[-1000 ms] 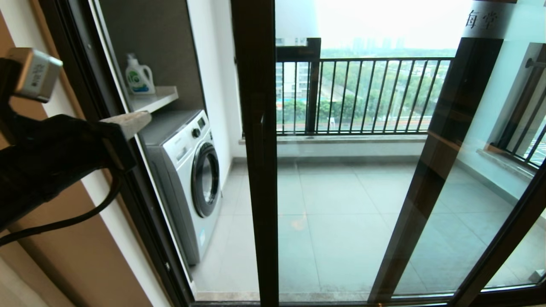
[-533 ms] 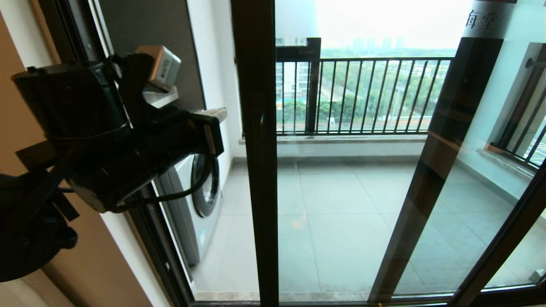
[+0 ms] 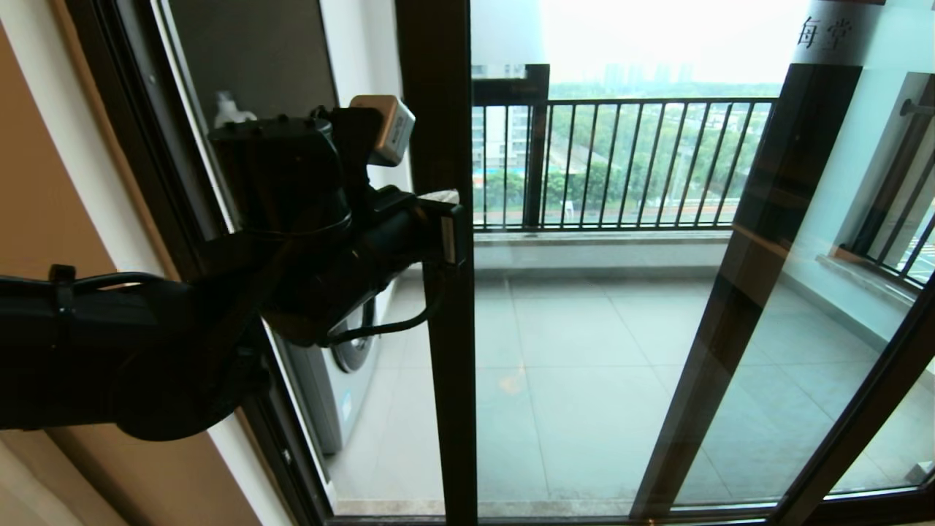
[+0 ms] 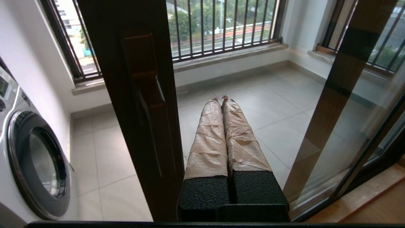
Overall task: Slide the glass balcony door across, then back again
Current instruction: Close the slid door
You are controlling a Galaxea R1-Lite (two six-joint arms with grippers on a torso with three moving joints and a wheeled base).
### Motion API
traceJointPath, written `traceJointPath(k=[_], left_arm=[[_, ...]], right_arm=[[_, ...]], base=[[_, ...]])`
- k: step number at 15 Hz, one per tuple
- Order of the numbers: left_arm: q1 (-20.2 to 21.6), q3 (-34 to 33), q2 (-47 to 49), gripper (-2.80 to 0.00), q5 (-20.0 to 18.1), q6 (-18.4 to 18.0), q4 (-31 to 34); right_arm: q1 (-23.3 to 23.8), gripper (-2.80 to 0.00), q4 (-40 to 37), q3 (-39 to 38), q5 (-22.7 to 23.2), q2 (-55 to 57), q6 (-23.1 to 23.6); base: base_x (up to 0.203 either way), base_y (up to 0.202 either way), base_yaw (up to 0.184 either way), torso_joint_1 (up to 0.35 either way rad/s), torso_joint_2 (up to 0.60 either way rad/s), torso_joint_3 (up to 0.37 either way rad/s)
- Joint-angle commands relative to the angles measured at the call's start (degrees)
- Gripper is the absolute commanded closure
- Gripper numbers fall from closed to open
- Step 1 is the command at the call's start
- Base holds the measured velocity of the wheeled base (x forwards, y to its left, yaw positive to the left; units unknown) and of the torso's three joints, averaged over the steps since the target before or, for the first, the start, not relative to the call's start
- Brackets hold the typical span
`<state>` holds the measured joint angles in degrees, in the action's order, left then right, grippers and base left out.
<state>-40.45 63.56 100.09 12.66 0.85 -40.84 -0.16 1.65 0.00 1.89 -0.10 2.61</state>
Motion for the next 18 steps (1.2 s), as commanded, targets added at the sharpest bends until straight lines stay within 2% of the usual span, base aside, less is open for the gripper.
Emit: traceJointPath(k=[1,4,6,14,18], left_arm=[[-1.2,2.9,3.6,0.0,1.0,0.0,-0.2],[-3.0,4.7,6.0,0.0,2.5,-0.1,-0.2],[-3.2,8.2,9.1,0.0,6.2,-0.1,-0.3],[-4.8,9.1,12.6,0.0,7.2,-0.3,-0.2],[-4.5,15.3,17.6,0.0,10.4,-0.9,0.1]], right_arm=[[0.0,0.0,0.0,-0.7,0.0,0.1,0.0],[0.0,0.0,0.0,-0.7,0.0,0.1,0.0],[0.0,0.0,0.0,-0.7,0.0,0.1,0.0],[0.0,0.0,0.0,-0.7,0.0,0.1,0.0],[0.0,0.0,0.0,-0.7,0.0,0.1,0.0]], base=[[0.0,0.0,0.0,0.0,0.0,0.0],[0.0,0.0,0.0,0.0,0.0,0.0],[0.0,0.0,0.0,0.0,0.0,0.0],[0.0,0.0,0.0,0.0,0.0,0.0],[0.0,0.0,0.0,0.0,0.0,0.0]])
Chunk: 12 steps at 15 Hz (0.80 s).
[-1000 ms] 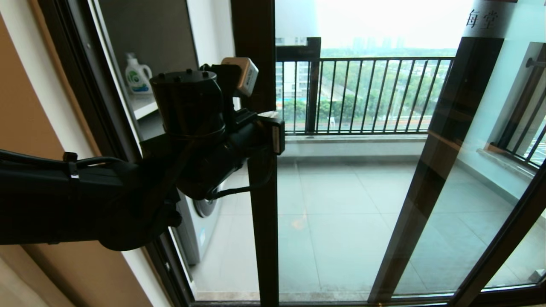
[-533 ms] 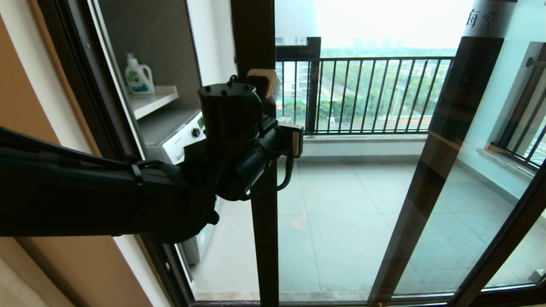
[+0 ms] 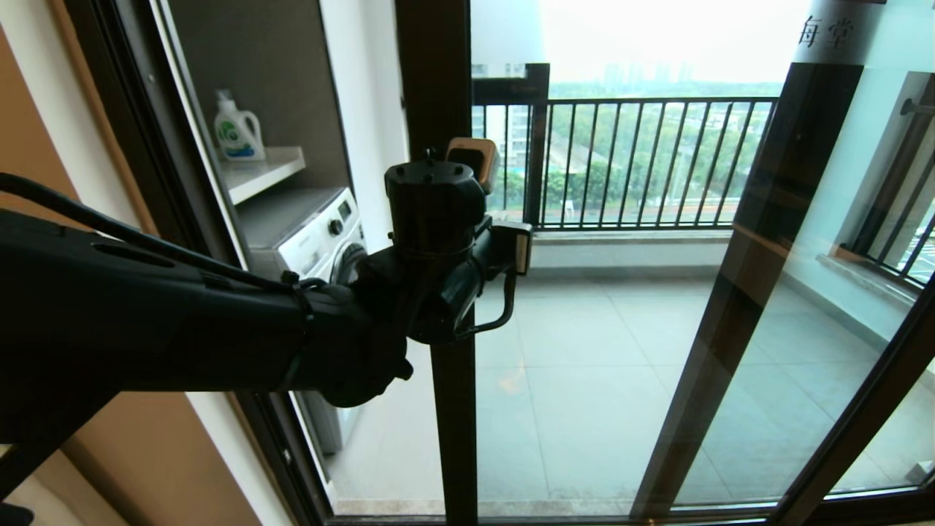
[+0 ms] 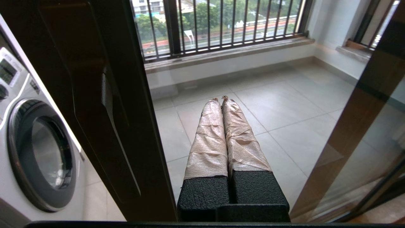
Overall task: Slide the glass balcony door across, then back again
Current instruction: Close the slid door
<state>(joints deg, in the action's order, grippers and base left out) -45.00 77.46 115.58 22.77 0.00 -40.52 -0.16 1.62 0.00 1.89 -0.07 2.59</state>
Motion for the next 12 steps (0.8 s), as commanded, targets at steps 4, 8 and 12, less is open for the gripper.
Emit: traceJointPath(k=[4,8,12], left_arm=[[1.8,5.2,6.1,0.0,2.4,-1.4,-0.2],[4.4,6.6,7.4,0.0,3.1,-1.5,-0.5],[6.2,6.6,7.2,0.0,3.2,-3.2,-0.6]], right_arm=[[0.0,0.0,0.0,-0.7,0.0,0.1,0.0],[0.0,0.0,0.0,-0.7,0.0,0.1,0.0],[0.0,0.0,0.0,-0.7,0.0,0.1,0.0]], base=[[0.0,0.0,0.0,0.0,0.0,0.0],[0.0,0.0,0.0,0.0,0.0,0.0],[0.0,0.0,0.0,0.0,0.0,0.0]])
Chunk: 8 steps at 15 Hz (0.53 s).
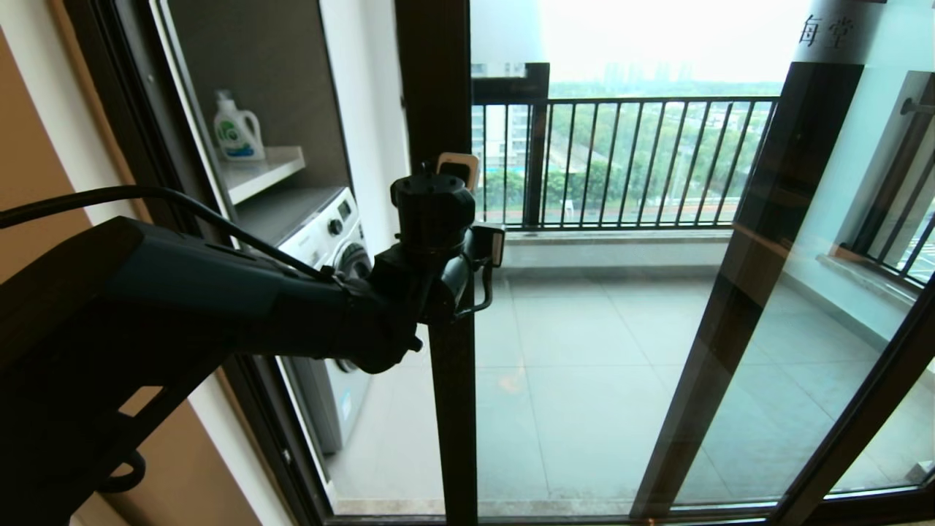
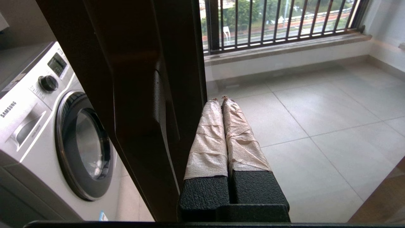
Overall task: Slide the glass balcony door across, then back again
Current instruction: Close the slid door
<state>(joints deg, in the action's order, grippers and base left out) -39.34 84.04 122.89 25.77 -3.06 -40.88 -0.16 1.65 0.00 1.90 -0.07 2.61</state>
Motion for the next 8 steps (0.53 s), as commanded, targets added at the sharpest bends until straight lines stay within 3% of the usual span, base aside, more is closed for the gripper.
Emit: traceJointPath(k=[1,8], left_arm=[[1.1,0.1,-0.1,0.0,0.1,-0.1,-0.3],[4.9,-0.1,0.0,0.0,1.7,-2.0,-0.3]], right_arm=[[0.0,0.0,0.0,-0.7,0.0,0.1,0.0],[0.0,0.0,0.0,-0.7,0.0,0.1,0.0]], base=[[0.0,0.0,0.0,0.0,0.0,0.0],[0.0,0.0,0.0,0.0,0.0,0.0]])
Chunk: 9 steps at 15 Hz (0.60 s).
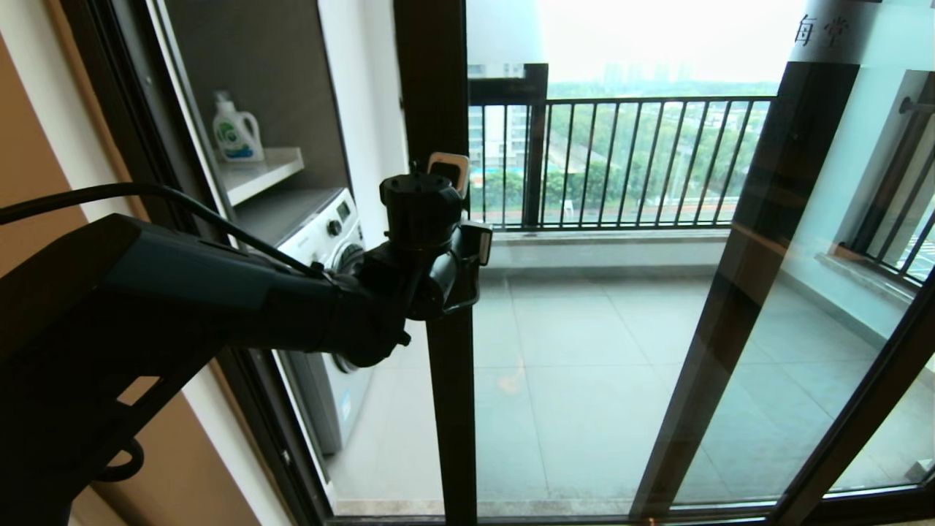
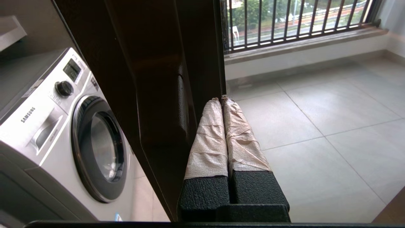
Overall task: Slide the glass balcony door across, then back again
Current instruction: Close the slid door
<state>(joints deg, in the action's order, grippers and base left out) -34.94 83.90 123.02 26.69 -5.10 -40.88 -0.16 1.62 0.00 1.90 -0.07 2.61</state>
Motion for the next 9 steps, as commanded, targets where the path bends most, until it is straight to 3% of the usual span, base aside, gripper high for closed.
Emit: traceJointPath(k=[1,9], left_arm=[[0.7,-0.1,-0.2,0.0,0.7,0.0,-0.3],[1.0,-0.6,-0.8,0.0,0.8,0.2,-0.3]], right_arm=[[0.0,0.0,0.0,-0.7,0.0,0.1,0.0],[0.0,0.0,0.0,-0.7,0.0,0.1,0.0]], base=[[0.0,0.0,0.0,0.0,0.0,0.0],[0.0,0.0,0.0,0.0,0.0,0.0]])
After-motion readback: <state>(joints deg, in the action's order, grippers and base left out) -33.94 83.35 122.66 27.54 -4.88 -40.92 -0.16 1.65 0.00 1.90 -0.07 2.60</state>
